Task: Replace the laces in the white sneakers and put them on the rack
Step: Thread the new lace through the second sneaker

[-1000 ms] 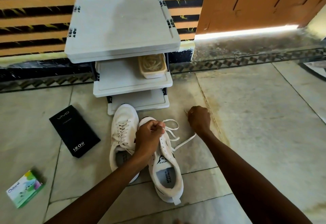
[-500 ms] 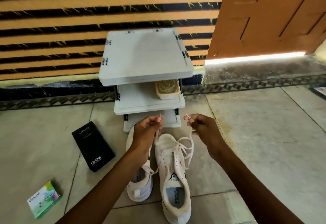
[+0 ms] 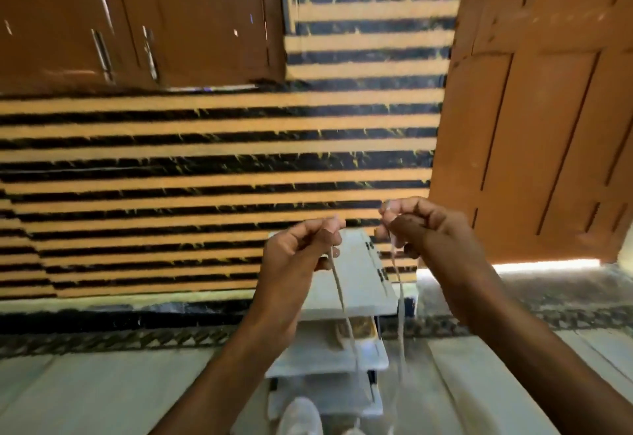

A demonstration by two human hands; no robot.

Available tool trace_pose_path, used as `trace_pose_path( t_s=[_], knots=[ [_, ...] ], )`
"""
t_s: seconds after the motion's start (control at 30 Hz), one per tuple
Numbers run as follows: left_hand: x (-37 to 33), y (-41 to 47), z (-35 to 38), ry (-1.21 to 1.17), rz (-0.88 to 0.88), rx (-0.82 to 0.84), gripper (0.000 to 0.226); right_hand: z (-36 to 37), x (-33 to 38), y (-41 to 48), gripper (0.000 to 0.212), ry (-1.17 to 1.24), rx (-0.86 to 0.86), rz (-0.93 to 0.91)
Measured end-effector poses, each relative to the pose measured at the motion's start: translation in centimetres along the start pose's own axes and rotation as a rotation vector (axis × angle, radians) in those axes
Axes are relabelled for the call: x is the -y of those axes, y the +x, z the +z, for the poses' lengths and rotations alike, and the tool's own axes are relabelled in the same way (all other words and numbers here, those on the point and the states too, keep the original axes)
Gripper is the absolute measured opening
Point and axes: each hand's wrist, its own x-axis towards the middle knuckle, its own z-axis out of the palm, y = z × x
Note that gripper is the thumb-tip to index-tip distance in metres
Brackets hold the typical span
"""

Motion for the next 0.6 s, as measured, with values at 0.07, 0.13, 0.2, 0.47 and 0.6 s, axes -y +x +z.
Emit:
trace_pose_path(
  t_s=[0.07,0.13,0.2,0.47,0.6],
  knots=[
    [-2.5,0.3,0.3,-0.006,0.074,0.021,0.022,0.4,2.3,0.4,0.013,0.029,-0.023,-0.048],
    [-4.6,0.4,0.5,-0.05,0.114,0.037,0.026,0.7,4.0,0.7,0.017,0.063,-0.06,-0.084],
    [-6.0,0.6,0.6,-0.066,0.147,0.03,0.027,1.0,5.1,0.8,0.019,0.073,-0.082,-0.111],
    [-10.0,0.6,1.0,0.016,0.162,0.016,0.015,2.2,8.2,1.2,0.013,0.072,-0.187,-0.163],
    [-10.9,0.4,1.1,-0.057,0.055,0.011,0.012,2.5,9.1,1.4,0.009,0.065,-0.189,-0.166]
  ],
)
